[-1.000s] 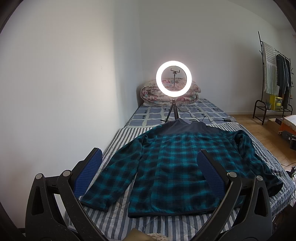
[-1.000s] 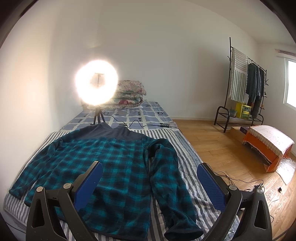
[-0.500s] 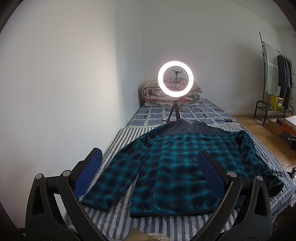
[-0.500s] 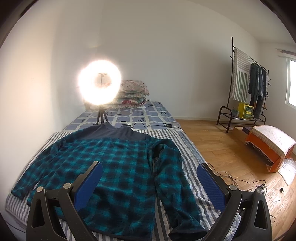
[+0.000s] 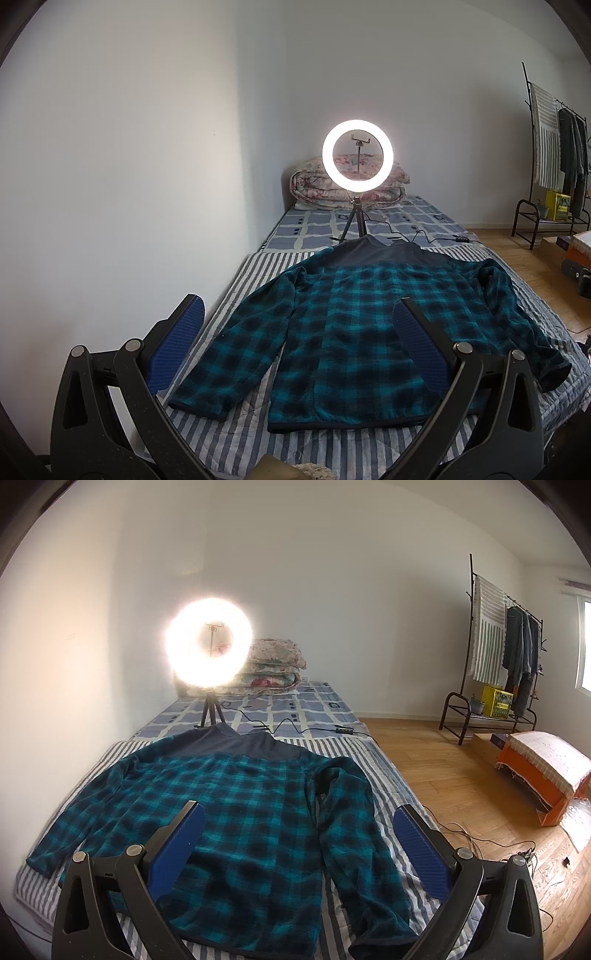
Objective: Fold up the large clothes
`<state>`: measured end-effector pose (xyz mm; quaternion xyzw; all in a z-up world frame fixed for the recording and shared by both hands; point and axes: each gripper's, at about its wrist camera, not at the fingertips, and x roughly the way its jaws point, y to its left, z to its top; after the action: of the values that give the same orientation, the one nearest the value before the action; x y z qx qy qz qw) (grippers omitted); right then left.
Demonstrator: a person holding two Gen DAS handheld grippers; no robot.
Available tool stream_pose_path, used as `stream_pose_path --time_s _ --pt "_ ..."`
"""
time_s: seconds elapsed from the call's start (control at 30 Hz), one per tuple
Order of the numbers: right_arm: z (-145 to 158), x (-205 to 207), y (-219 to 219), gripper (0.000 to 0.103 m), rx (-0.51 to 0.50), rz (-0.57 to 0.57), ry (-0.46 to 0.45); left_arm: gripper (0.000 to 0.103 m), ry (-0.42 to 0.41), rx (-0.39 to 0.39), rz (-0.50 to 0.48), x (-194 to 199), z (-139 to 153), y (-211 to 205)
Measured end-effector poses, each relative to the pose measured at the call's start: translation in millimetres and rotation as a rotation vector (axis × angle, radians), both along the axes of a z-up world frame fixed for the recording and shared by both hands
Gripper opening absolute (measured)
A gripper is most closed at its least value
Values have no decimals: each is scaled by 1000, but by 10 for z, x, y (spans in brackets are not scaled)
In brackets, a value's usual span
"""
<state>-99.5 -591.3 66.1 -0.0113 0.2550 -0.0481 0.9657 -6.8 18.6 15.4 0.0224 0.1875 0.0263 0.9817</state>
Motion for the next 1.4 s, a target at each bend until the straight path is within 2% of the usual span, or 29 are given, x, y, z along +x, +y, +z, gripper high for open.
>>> stream_pose_path --time_s 0.5,0.83,1.03,1.13,1.2,1.27,1.4 --pt "1 103 264 103 8 50 4 103 22 26 64 -13 -162 246" --pt "-26 271 548 103 34 131 9 103 100 49 173 41 -500 742" --pt "-99 520 746 103 118 228 21 103 141 45 218 9 -836 974" --pt "-154 688 838 103 122 268 42 103 194 -22 234 37 -1040 1123" --pt "-210 773 899 103 110 291 58 102 237 -106 239 69 -1180 1254" --pt "-265 837 943 103 112 315 89 96 285 -199 245 103 -1312 1393" --pt "-349 911 910 103 191 353 158 79 375 -407 254 223 -1599 1634"
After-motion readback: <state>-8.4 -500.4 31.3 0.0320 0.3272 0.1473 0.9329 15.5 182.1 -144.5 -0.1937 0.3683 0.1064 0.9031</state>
